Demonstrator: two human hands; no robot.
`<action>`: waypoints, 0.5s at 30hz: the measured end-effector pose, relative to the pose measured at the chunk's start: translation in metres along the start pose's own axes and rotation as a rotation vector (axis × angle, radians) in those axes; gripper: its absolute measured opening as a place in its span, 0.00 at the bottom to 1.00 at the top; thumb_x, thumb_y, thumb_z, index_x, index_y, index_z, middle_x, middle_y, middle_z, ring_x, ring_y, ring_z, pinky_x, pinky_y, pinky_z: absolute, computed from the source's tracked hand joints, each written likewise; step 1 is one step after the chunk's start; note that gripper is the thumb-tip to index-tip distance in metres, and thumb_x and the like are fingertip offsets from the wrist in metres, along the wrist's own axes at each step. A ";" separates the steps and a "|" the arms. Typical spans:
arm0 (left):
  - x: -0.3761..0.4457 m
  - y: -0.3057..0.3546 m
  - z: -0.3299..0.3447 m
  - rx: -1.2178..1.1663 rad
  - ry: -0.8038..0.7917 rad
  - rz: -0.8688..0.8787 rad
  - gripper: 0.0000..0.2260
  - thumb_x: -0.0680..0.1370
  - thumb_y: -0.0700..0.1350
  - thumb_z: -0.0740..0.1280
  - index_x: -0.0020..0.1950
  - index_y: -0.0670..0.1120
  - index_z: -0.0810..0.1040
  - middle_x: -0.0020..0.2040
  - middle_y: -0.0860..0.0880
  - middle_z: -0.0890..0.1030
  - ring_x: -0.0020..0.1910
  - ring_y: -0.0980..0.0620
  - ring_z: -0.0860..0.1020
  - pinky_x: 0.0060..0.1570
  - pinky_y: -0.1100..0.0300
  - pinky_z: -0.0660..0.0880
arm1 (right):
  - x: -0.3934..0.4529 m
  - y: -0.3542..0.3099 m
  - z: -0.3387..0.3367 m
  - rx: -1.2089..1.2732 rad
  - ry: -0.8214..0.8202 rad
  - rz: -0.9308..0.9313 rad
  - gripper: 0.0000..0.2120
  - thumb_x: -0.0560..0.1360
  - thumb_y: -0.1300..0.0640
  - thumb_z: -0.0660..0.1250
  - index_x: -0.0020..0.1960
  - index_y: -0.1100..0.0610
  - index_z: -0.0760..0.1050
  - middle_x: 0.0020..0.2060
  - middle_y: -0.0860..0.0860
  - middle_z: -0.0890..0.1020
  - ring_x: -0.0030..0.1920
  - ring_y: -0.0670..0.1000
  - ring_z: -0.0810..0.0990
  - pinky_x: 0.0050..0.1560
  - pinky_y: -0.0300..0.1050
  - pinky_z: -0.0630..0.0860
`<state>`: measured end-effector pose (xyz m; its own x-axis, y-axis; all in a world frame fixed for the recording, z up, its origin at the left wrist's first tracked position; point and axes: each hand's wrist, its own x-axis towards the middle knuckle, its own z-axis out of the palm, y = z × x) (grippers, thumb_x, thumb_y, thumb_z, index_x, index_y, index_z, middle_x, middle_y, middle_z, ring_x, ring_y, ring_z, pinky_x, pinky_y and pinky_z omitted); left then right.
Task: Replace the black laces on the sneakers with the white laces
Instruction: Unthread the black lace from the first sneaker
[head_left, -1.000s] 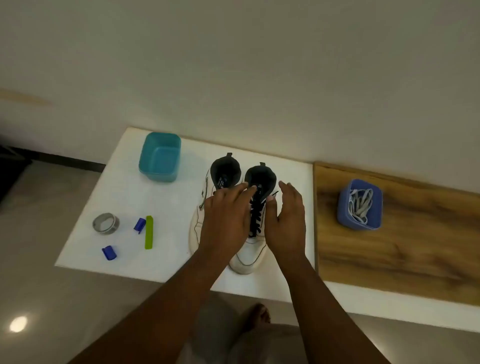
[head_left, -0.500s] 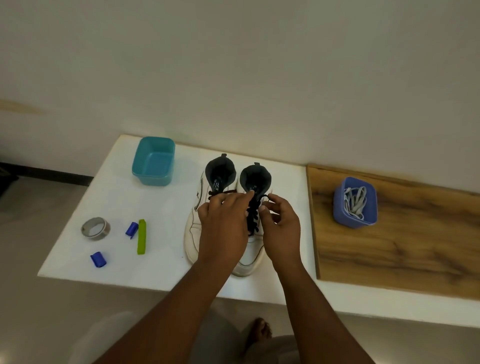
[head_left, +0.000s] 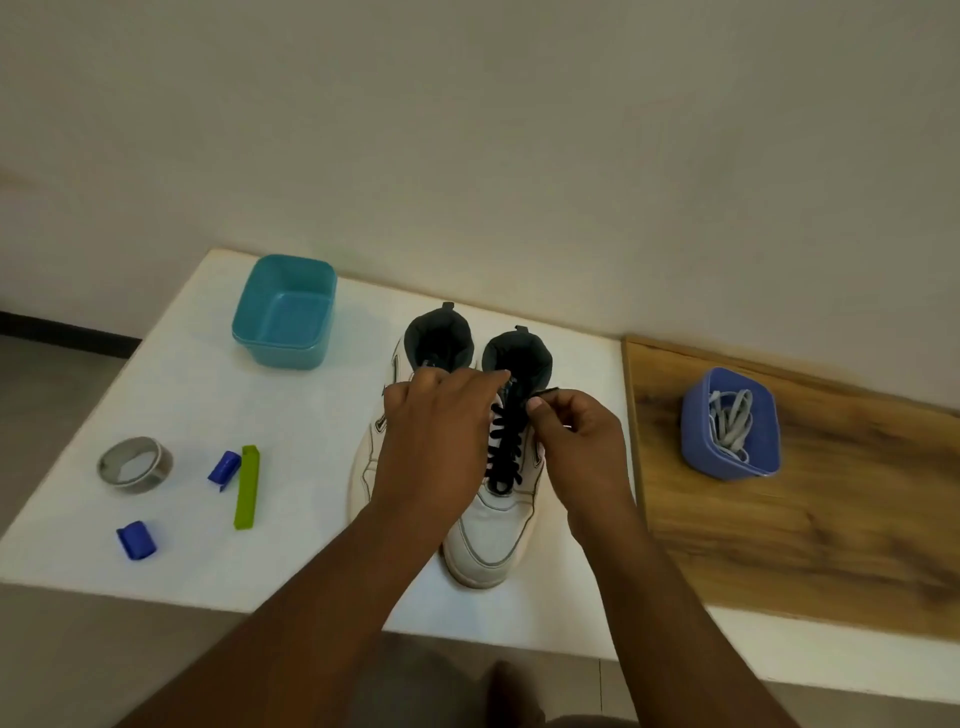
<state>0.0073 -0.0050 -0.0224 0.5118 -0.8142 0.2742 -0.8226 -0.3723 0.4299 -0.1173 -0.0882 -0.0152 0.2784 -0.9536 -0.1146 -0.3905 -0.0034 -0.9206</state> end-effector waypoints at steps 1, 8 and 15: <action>0.001 0.000 -0.002 0.007 -0.004 0.011 0.20 0.78 0.45 0.72 0.68 0.58 0.75 0.60 0.55 0.82 0.60 0.48 0.77 0.58 0.49 0.70 | 0.000 -0.001 -0.001 0.025 -0.016 0.017 0.04 0.79 0.55 0.70 0.47 0.48 0.83 0.40 0.43 0.85 0.42 0.40 0.82 0.42 0.33 0.76; 0.002 -0.010 -0.018 0.034 0.065 -0.039 0.17 0.79 0.45 0.67 0.68 0.57 0.75 0.62 0.54 0.79 0.59 0.48 0.75 0.55 0.50 0.70 | -0.004 -0.008 0.006 -0.001 0.058 -0.037 0.06 0.79 0.51 0.70 0.55 0.47 0.81 0.42 0.43 0.84 0.45 0.44 0.82 0.49 0.44 0.81; 0.003 -0.039 -0.022 0.055 -0.029 -0.177 0.21 0.77 0.40 0.67 0.69 0.53 0.75 0.65 0.48 0.77 0.57 0.43 0.75 0.53 0.48 0.77 | -0.020 -0.021 0.026 -0.350 0.064 -0.417 0.15 0.80 0.51 0.68 0.66 0.48 0.77 0.61 0.45 0.77 0.60 0.45 0.74 0.59 0.39 0.74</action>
<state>0.0469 0.0168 -0.0192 0.6434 -0.7457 0.1731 -0.7327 -0.5343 0.4214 -0.0913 -0.0612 -0.0030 0.4226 -0.8664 0.2661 -0.5298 -0.4743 -0.7031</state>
